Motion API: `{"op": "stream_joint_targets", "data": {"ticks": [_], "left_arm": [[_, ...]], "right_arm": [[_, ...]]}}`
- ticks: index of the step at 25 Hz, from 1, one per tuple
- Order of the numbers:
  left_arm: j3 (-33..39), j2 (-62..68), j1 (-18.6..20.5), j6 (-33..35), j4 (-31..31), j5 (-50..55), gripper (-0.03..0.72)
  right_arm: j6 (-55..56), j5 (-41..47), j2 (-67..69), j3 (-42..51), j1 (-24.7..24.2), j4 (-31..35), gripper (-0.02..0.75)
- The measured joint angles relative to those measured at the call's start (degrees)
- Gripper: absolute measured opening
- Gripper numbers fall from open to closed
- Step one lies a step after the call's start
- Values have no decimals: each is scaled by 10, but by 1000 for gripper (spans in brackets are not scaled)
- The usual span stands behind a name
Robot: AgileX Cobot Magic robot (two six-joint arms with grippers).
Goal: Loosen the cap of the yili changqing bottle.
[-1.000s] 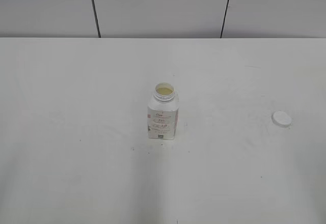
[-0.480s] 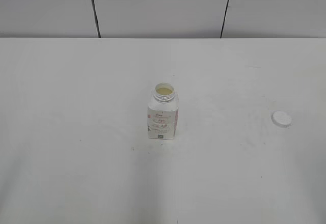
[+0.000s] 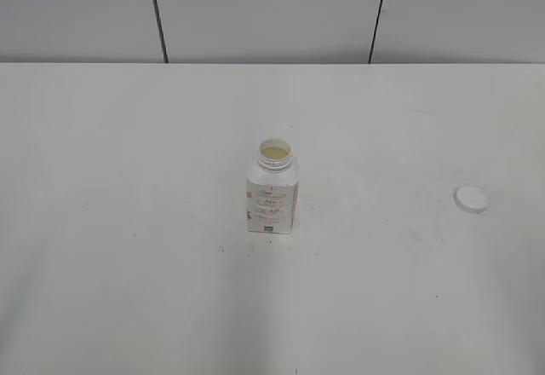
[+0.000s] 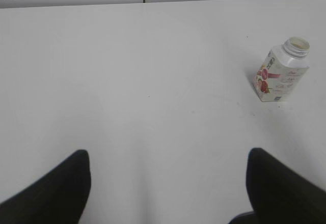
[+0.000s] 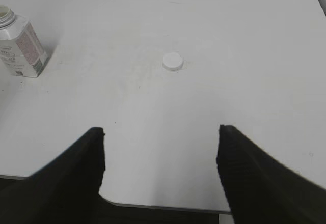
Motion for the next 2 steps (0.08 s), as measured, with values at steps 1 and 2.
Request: {"op": "stream_joint_targets", "data": {"ticks": [1, 2], "left_arm": [[0, 0, 0, 0, 0, 0, 565], [0, 0, 0, 0, 0, 0, 564]], "right_arm": [[0, 0, 0, 0, 0, 0, 545], [0, 0, 0, 0, 0, 0, 545]]}}
